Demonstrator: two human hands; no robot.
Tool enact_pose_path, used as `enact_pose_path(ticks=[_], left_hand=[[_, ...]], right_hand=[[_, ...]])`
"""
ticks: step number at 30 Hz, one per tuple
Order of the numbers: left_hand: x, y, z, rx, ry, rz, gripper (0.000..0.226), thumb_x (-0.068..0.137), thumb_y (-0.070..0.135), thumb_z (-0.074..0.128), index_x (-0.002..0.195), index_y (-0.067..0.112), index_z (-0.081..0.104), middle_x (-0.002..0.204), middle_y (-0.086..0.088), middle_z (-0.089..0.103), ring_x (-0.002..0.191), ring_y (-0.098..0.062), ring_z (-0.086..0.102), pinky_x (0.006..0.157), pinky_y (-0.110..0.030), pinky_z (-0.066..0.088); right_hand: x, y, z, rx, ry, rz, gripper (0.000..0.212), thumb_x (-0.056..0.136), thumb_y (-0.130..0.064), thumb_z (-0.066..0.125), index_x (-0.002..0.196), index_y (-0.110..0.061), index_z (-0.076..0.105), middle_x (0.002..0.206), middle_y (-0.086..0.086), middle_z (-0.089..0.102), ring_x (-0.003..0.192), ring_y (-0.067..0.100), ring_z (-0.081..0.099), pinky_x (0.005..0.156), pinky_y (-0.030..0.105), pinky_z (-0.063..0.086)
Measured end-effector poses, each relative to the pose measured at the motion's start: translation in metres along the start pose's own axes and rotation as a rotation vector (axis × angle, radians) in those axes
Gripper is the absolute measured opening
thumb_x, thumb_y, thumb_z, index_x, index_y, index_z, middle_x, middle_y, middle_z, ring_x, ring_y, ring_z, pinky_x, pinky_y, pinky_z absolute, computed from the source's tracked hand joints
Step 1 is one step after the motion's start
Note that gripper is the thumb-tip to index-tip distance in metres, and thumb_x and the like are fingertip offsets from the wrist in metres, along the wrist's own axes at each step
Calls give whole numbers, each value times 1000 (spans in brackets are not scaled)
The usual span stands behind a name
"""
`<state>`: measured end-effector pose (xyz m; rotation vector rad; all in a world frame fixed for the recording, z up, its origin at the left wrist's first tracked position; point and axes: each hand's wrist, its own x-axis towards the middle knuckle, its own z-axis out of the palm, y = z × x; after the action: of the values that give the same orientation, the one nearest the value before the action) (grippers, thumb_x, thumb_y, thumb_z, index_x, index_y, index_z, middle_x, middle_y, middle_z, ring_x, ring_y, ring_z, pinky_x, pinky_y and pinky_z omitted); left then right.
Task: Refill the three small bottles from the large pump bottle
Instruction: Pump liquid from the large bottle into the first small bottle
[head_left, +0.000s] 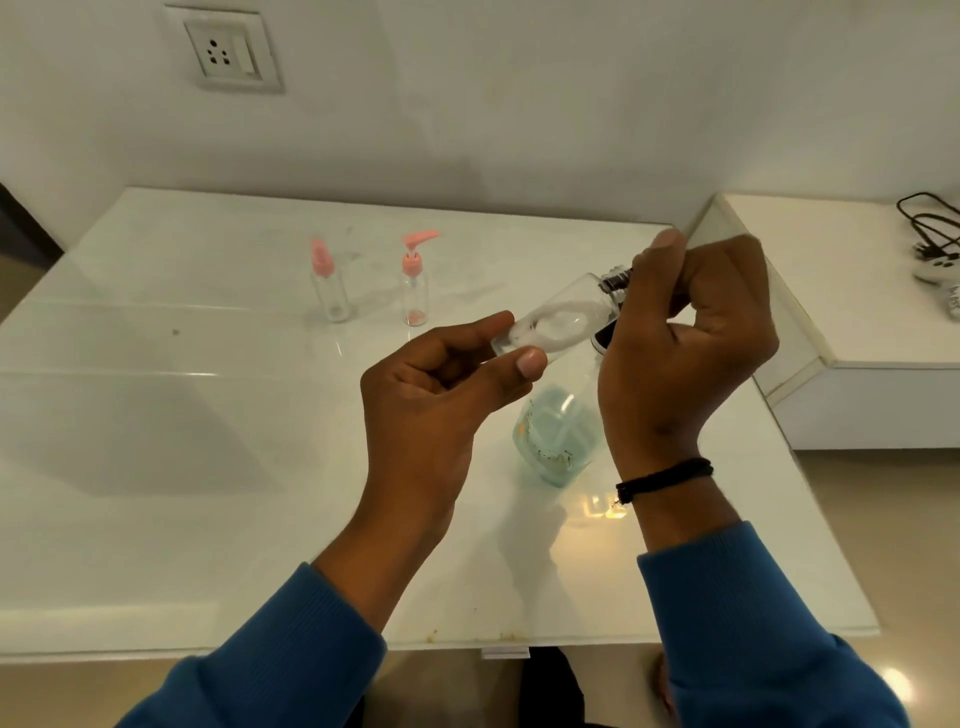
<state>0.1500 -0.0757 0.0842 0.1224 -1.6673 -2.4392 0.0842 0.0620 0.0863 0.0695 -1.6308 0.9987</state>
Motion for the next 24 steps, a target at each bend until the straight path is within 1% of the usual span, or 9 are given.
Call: enact_pose_path(ticks=[2, 6, 8, 12, 15, 16, 19, 21, 24], left_hand=[[1, 0, 0, -2, -5, 0, 43, 62, 23, 81, 104, 12, 75, 97, -4, 79, 94, -27, 76, 80, -34, 62], [1, 0, 0, 9, -5, 10, 43, 63, 22, 81, 105, 12, 75, 97, -3, 79, 94, -26, 76, 80, -35, 62], [0, 0, 0, 9, -1, 7, 45, 62, 24, 82, 105, 12, 75, 98, -3, 79, 95, -26, 76, 81, -36, 62], [1, 1, 0, -6, -5, -1, 44, 63, 22, 81, 105, 12, 75, 97, -5, 79, 94, -28, 76, 79, -32, 62], [1, 1, 1, 2, -5, 4, 44, 63, 22, 81, 105, 12, 75, 98, -4, 79, 94, -27, 76, 79, -32, 62], [1, 1, 1, -1, -5, 2, 44, 63, 22, 81, 105, 12, 75, 98, -4, 79, 94, -27, 76, 79, -32, 62], [0, 2, 1, -10, -3, -3, 44, 63, 21, 81, 106, 11, 75, 97, -3, 79, 93, -27, 76, 78, -30, 62], [0, 2, 1, -11, -8, -1, 44, 65, 19, 80, 107, 9, 74, 96, -4, 79, 92, -26, 77, 77, -29, 61], [0, 1, 1, 4, -10, 5, 43, 65, 20, 80, 107, 11, 74, 95, -2, 79, 91, -25, 77, 76, -28, 61]], right_hand=[[2, -1, 1, -7, 5, -4, 39, 97, -3, 61, 59, 1, 54, 61, 11, 49, 60, 12, 39, 56, 24, 33], [-4, -1, 1, 18, 13, 10, 38, 97, 0, 60, 60, 1, 55, 61, 15, 50, 63, 10, 38, 57, 20, 32], [-3, 0, 1, 16, 10, 11, 38, 97, 0, 60, 59, 1, 55, 60, 14, 49, 61, 11, 38, 56, 23, 33], [3, -1, 1, -18, 15, 0, 39, 97, -4, 61, 58, 1, 54, 61, 12, 50, 60, 15, 41, 55, 31, 36], [-3, -2, 1, 19, 16, 19, 38, 97, -1, 61, 60, 0, 55, 62, 9, 48, 62, 10, 39, 57, 20, 33], [-4, -1, 0, 25, 13, 22, 38, 98, 0, 61, 60, 0, 55, 63, 9, 48, 62, 10, 38, 57, 20, 33], [-1, 0, 0, 0, 13, 21, 39, 97, -3, 61, 59, 2, 55, 62, 11, 49, 61, 18, 42, 56, 32, 36], [1, 0, 1, -16, 17, 15, 39, 97, -5, 61, 59, 2, 55, 62, 11, 50, 60, 21, 44, 55, 34, 37], [-3, -1, 0, 1, 18, 18, 38, 98, -1, 61, 60, 1, 55, 62, 12, 49, 61, 14, 40, 56, 25, 35]])
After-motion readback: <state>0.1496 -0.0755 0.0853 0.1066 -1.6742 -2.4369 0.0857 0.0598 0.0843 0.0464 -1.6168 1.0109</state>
